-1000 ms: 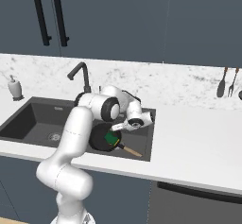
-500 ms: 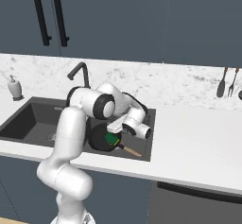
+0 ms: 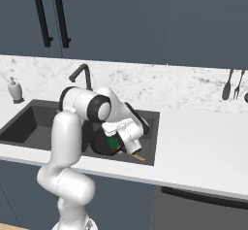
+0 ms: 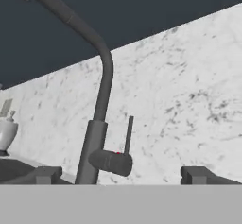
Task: Pick the pan and sponge and place them into the sink. Then turn on the water.
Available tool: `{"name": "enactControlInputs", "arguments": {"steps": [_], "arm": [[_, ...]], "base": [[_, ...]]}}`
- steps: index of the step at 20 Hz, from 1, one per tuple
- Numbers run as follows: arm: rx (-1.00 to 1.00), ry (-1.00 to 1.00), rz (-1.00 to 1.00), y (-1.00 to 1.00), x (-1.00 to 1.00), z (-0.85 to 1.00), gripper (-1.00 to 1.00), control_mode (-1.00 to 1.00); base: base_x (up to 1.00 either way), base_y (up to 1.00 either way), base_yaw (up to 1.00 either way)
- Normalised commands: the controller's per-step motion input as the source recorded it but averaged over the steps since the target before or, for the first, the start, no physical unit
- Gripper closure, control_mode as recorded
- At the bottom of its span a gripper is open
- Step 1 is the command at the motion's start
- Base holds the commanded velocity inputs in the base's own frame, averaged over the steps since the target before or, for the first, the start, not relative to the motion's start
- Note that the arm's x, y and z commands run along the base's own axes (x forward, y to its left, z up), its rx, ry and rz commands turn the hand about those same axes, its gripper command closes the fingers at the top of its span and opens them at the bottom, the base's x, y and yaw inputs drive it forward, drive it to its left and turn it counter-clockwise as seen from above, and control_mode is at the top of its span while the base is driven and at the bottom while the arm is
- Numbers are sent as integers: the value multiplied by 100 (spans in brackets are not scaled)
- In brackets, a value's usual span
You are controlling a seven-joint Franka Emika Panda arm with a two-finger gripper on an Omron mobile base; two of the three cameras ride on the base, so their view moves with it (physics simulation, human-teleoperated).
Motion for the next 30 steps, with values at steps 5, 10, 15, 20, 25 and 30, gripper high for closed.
{"name": "enactControlInputs", "arguments": {"steps": [5, 10, 15, 20, 25, 30], "arm": [[22, -23, -18, 0, 0, 36, -100, -100], [25, -16, -12, 3, 0, 37, -100, -100], [21, -11, -6, 8, 0, 40, -100, -100], [14, -3, 0, 6, 0, 44, -100, -100], [3, 3, 0, 7, 0, 58, -100, -100], [0, 14, 0, 2, 0, 58, -100, -100]], "base": [[0, 0, 0], [0, 0, 0], [0, 0, 0], [0, 0, 0], [0, 0, 0], [0, 0, 0]]}}
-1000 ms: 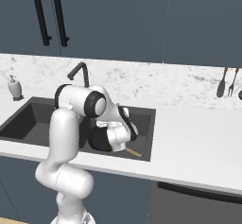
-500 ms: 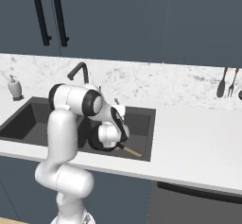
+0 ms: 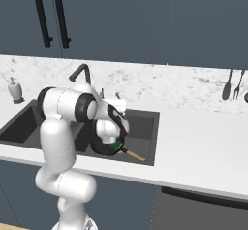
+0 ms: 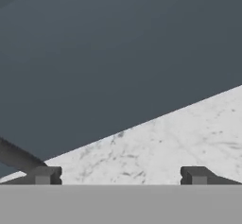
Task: Pick the pan and sponge and place them into the sink. Then turn on the water.
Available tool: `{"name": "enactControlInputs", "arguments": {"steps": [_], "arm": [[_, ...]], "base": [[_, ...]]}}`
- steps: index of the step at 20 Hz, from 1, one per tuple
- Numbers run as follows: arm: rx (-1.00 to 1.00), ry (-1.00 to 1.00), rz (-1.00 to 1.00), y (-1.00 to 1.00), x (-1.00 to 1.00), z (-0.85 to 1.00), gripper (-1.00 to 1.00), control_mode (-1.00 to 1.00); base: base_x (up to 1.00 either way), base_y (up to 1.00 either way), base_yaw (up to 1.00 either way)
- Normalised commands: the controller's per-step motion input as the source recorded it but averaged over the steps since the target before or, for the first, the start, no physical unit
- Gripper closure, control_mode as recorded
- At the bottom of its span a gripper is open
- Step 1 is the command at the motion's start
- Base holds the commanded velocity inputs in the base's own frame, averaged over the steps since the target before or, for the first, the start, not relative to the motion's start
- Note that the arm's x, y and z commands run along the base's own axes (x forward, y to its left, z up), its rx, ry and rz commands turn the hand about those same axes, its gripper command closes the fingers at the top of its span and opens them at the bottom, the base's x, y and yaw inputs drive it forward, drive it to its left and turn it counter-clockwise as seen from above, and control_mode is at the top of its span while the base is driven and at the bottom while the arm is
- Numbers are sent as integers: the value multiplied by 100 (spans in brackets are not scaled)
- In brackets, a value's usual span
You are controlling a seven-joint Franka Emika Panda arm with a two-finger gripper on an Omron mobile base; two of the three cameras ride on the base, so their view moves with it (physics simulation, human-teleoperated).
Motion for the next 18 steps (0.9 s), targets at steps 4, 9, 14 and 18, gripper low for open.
{"name": "enactControlInputs", "arguments": {"steps": [4, 9, 14, 18], "arm": [[-10, 24, 0, 16, 0, 32, -100, -100], [-21, 22, 0, 22, -2, 1, -100, -100], [-23, 10, 0, 19, 0, -20, -100, -100], [-24, 8, 0, 18, 4, -49, -100, -100]], "base": [[0, 0, 0], [0, 0, 0], [0, 0, 0], [0, 0, 0]]}}
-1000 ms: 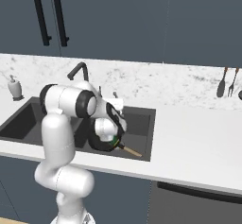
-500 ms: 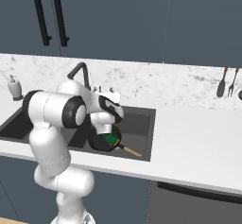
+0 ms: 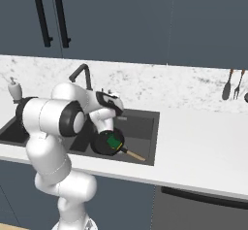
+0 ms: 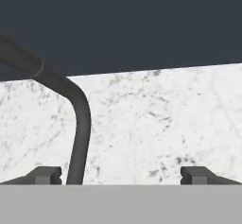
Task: Pick the pan and sponge and place them into the sink. Then turn on the water.
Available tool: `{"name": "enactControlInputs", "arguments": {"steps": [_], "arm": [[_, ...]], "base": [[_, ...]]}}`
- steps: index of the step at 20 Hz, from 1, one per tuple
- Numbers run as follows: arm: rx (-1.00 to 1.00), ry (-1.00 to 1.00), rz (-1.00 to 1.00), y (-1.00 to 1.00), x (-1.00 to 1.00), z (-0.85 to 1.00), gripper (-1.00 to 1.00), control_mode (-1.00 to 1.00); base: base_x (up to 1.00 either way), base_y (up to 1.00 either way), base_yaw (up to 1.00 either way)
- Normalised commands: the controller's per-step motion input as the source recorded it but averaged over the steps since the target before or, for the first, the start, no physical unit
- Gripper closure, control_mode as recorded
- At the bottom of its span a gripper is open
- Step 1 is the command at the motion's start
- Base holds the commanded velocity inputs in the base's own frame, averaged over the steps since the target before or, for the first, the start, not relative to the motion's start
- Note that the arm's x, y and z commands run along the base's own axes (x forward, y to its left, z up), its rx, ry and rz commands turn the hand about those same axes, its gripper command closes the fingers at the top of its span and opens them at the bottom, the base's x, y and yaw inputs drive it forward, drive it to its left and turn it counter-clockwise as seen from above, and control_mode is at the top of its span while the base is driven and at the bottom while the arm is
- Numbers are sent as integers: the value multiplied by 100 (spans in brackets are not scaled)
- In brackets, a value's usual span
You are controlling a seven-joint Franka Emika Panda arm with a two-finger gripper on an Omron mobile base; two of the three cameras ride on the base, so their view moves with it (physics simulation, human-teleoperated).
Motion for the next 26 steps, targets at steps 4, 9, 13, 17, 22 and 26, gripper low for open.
{"name": "enactControlInputs", "arguments": {"steps": [4, 9, 13, 17, 22, 26], "arm": [[-20, 12, 3, 13, 18, -63, -100, -100], [-5, 11, 2, 15, 27, -27, -100, -100], [0, 13, 0, 24, 38, -2, -100, -100], [0, 16, 0, 27, 44, -11, -100, -100], [0, 10, 0, 9, 45, -19, -100, -100], [0, 0, 0, -10, 32, -18, -100, -100]], "base": [[0, 0, 0], [0, 0, 0], [0, 0, 0], [0, 0, 0], [0, 0, 0], [0, 0, 0]]}}
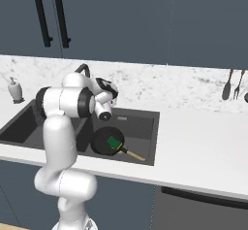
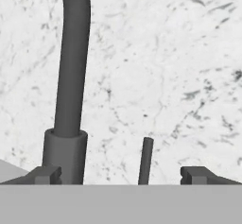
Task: Pick the pan and sponge and place them into the sink. Then turn on the water.
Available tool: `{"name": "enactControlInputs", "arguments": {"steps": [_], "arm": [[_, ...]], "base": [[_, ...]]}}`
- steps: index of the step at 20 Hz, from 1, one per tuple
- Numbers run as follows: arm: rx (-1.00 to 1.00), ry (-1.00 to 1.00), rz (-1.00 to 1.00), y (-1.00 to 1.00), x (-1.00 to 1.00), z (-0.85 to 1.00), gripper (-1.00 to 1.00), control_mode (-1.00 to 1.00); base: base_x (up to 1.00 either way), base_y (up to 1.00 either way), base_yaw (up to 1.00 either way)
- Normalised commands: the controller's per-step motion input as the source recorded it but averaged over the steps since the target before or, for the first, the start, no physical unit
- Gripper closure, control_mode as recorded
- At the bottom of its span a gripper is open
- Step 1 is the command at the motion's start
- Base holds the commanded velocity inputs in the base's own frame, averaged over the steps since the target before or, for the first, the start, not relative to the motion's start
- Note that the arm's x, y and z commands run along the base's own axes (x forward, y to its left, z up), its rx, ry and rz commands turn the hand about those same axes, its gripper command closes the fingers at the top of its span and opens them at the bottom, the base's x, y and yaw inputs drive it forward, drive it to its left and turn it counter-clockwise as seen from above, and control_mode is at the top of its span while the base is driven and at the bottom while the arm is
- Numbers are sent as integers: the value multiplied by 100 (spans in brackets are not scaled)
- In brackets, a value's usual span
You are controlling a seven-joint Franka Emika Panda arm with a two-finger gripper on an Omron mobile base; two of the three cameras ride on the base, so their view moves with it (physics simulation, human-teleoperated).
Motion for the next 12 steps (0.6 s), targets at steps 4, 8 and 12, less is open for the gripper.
{"name": "enactControlInputs", "arguments": {"steps": [4, 8, 12], "arm": [[0, 0, 0, -20, 21, -16, -100, -100], [0, 0, 0, -3, 26, -20, -100, -100], [0, 0, 0, 0, 38, -13, -100, -100]], "base": [[0, 0, 0], [0, 0, 0], [0, 0, 0]]}}
